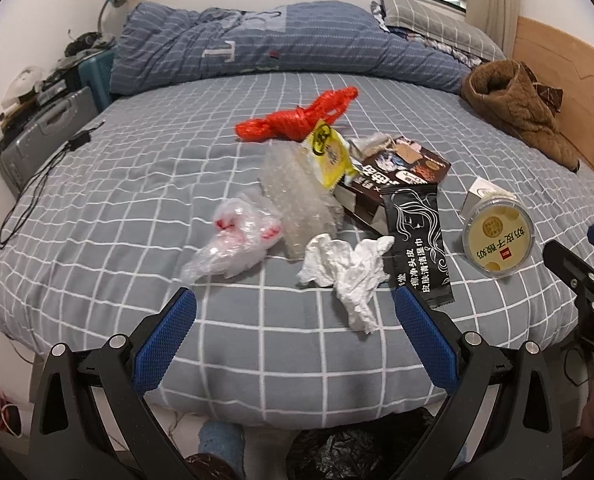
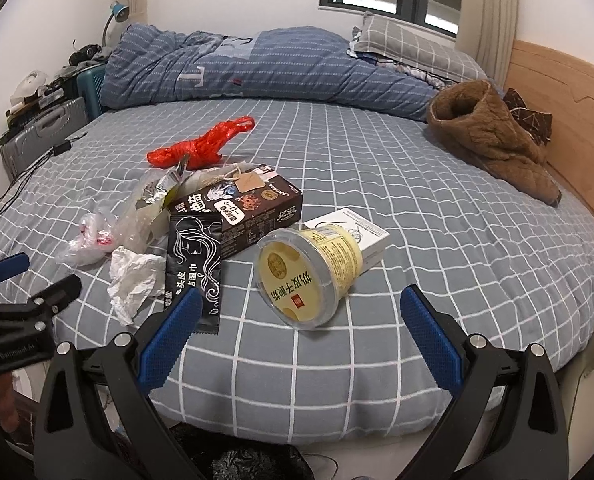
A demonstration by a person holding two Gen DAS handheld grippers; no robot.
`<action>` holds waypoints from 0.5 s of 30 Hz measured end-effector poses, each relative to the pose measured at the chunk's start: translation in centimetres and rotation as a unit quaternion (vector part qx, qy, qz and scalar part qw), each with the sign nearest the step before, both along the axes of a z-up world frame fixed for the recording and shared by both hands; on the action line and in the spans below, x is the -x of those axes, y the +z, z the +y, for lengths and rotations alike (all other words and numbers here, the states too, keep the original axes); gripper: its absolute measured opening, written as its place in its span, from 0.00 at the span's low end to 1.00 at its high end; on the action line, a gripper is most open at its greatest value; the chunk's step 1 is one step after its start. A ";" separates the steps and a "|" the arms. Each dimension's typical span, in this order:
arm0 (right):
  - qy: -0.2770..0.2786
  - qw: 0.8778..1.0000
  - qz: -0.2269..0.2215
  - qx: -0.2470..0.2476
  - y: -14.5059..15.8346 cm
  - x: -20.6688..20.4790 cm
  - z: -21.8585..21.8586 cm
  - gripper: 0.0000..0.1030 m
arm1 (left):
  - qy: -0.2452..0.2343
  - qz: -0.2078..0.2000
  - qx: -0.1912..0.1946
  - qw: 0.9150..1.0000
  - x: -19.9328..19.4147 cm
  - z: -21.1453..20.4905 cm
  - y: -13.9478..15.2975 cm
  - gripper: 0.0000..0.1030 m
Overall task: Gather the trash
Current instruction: 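Grasp the crumpled white tissue with the left tool while the right tool grasps the yellow cup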
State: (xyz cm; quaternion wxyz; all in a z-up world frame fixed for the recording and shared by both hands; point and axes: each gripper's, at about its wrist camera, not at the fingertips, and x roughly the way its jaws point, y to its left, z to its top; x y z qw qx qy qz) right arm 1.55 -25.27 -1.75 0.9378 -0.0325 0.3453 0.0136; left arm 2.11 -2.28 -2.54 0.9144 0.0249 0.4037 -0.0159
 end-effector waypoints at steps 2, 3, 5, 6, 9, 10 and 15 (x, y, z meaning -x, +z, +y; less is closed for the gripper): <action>0.002 1.000 0.004 -0.001 -0.4 -0.8 -0.1 0.93 | -0.002 0.006 0.000 1.000 -0.7 -0.5 -0.5 0.94; 0.002 1.000 0.006 -0.002 -0.6 -1.1 -0.2 0.93 | -0.003 0.009 0.001 1.000 -1.0 -0.7 -0.7 0.94; 0.004 1.000 0.013 -0.002 -1.1 -2.0 -0.5 0.93 | -0.007 0.015 0.000 1.000 -1.7 -1.2 -1.2 0.94; 0.004 1.000 0.014 -0.002 -1.2 -2.3 -0.6 0.93 | -0.008 0.016 0.000 1.000 -1.9 -1.3 -1.4 0.94; 0.010 1.000 0.021 -0.006 -1.6 -3.8 -0.9 0.93 | -0.012 0.027 0.000 1.000 -2.9 -1.7 -2.1 0.94; 0.011 1.000 0.023 -0.005 -1.7 -4.1 -1.0 0.93 | -0.011 0.030 0.002 0.999 -3.3 -1.7 -2.3 0.94; 0.021 0.999 0.040 -0.011 -2.9 -6.3 -1.5 0.93 | -0.012 0.041 0.007 0.999 -4.7 -2.2 -3.0 0.94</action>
